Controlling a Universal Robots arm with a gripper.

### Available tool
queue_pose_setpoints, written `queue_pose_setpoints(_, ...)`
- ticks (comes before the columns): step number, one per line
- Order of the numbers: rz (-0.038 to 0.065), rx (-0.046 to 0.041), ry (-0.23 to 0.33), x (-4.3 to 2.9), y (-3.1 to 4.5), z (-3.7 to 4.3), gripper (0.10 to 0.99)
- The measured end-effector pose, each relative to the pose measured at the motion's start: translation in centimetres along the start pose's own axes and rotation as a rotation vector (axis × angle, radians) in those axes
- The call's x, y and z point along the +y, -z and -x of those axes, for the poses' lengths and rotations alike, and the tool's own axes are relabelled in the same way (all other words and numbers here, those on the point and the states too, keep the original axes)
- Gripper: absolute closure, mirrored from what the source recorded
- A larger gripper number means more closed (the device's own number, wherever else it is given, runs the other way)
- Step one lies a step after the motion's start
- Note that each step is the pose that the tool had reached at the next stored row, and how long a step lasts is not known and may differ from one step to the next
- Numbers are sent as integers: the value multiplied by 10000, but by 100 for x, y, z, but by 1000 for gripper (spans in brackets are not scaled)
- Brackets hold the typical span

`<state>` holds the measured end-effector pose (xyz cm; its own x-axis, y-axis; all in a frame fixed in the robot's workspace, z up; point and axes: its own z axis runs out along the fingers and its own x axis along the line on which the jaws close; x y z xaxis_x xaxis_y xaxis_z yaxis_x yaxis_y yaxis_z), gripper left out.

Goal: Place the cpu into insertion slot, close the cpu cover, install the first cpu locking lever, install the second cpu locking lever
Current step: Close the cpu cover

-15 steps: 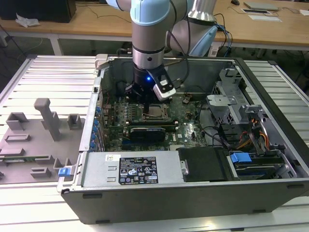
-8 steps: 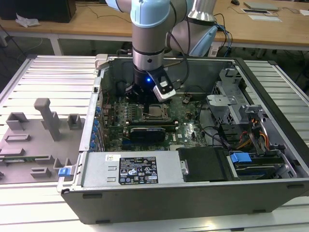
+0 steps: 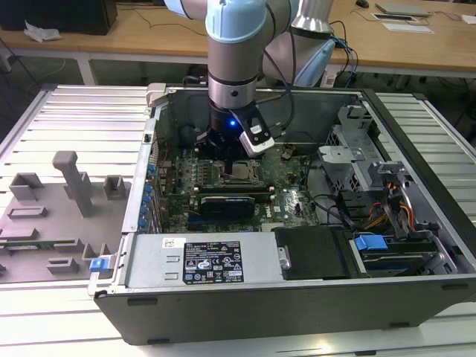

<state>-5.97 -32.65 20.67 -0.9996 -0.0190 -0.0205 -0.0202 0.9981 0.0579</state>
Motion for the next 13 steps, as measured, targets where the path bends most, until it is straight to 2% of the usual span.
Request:
queue_pose_setpoints(7, 1, 20, -3, 1, 18, 15, 980)
queue_pose_setpoints(10, 0, 22, -2, 2, 17, -28, 980)
queue_pose_setpoints(13, 11, 23, 3, 0, -7, -39, 980)
